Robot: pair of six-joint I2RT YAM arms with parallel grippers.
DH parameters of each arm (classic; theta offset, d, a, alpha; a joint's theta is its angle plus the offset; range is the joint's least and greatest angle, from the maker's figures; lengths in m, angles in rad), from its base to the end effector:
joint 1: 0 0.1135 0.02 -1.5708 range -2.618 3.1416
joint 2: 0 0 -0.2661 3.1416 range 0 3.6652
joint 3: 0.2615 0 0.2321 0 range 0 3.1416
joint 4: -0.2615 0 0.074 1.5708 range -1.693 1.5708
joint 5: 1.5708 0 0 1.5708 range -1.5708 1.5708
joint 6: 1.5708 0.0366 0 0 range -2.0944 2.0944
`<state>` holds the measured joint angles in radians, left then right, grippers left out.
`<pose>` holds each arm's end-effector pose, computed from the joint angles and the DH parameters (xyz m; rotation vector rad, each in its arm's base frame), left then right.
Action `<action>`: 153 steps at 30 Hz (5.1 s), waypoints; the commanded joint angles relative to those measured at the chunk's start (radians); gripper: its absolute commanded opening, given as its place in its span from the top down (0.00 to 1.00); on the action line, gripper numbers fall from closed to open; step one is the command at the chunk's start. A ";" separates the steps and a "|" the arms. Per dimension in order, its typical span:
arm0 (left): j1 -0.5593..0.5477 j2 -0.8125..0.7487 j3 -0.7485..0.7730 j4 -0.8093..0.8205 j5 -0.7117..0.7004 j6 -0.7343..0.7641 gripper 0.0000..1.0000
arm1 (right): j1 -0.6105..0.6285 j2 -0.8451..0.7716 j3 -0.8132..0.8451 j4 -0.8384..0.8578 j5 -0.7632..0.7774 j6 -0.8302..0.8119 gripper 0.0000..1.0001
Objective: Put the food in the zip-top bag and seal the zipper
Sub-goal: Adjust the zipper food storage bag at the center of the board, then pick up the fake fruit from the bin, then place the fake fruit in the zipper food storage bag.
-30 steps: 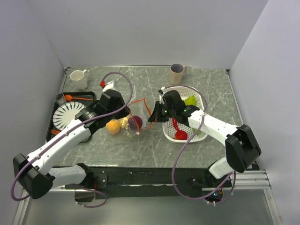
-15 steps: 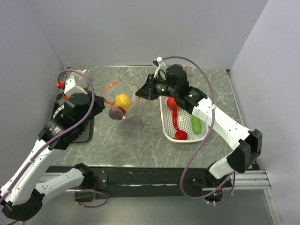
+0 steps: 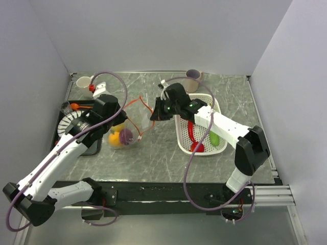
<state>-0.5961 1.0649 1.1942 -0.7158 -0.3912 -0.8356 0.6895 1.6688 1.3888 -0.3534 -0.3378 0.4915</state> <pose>0.1696 -0.0982 0.3750 -0.4782 2.0837 -0.4302 0.2744 0.2419 0.3098 -0.4342 2.3189 0.9956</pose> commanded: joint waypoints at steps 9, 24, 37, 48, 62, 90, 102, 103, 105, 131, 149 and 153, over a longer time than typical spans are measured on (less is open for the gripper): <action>0.004 0.104 -0.024 0.101 0.153 0.041 0.99 | 0.001 -0.056 -0.126 0.005 0.114 0.047 0.54; 0.004 0.066 -0.093 0.167 0.206 0.024 0.99 | -0.164 -0.425 -0.364 0.047 0.347 0.082 0.07; 0.004 0.070 -0.097 0.180 0.230 0.032 0.99 | -0.303 -0.334 -0.467 -0.053 0.310 0.013 0.08; 0.004 0.087 -0.100 0.191 0.247 0.033 0.99 | -0.298 -0.379 -0.547 -0.166 0.371 0.064 0.09; 0.004 0.099 -0.099 0.205 0.255 0.036 0.99 | -0.225 -0.350 -0.557 -0.280 0.414 0.039 0.07; 0.004 0.092 -0.097 0.191 0.250 0.044 0.99 | -0.200 -0.405 -0.501 -0.245 0.433 0.025 0.59; 0.004 0.089 -0.113 0.196 0.275 0.044 0.99 | -0.200 -0.501 -0.494 -0.184 0.378 0.047 0.60; 0.004 0.089 -0.114 0.197 0.273 0.044 0.99 | -0.200 -0.506 -0.496 -0.174 0.347 0.048 0.60; 0.004 0.087 -0.114 0.200 0.278 0.046 0.99 | -0.202 -0.520 -0.498 -0.144 0.315 0.056 0.60; 0.004 0.104 -0.079 0.203 0.348 0.067 0.99 | -0.015 -0.238 -0.152 0.044 0.105 0.082 0.60; 0.004 0.046 -0.065 0.197 0.335 0.067 0.99 | 0.068 -0.027 0.075 -0.110 0.201 0.015 0.25; 0.004 0.027 -0.068 0.179 0.304 0.064 0.99 | 0.068 -0.090 0.038 -0.070 0.218 -0.005 0.11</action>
<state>-0.5941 1.1336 1.0908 -0.5468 -0.0559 -0.7723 0.7551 1.6440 1.4158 -0.4416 -0.1688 0.5217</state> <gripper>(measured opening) 0.013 0.832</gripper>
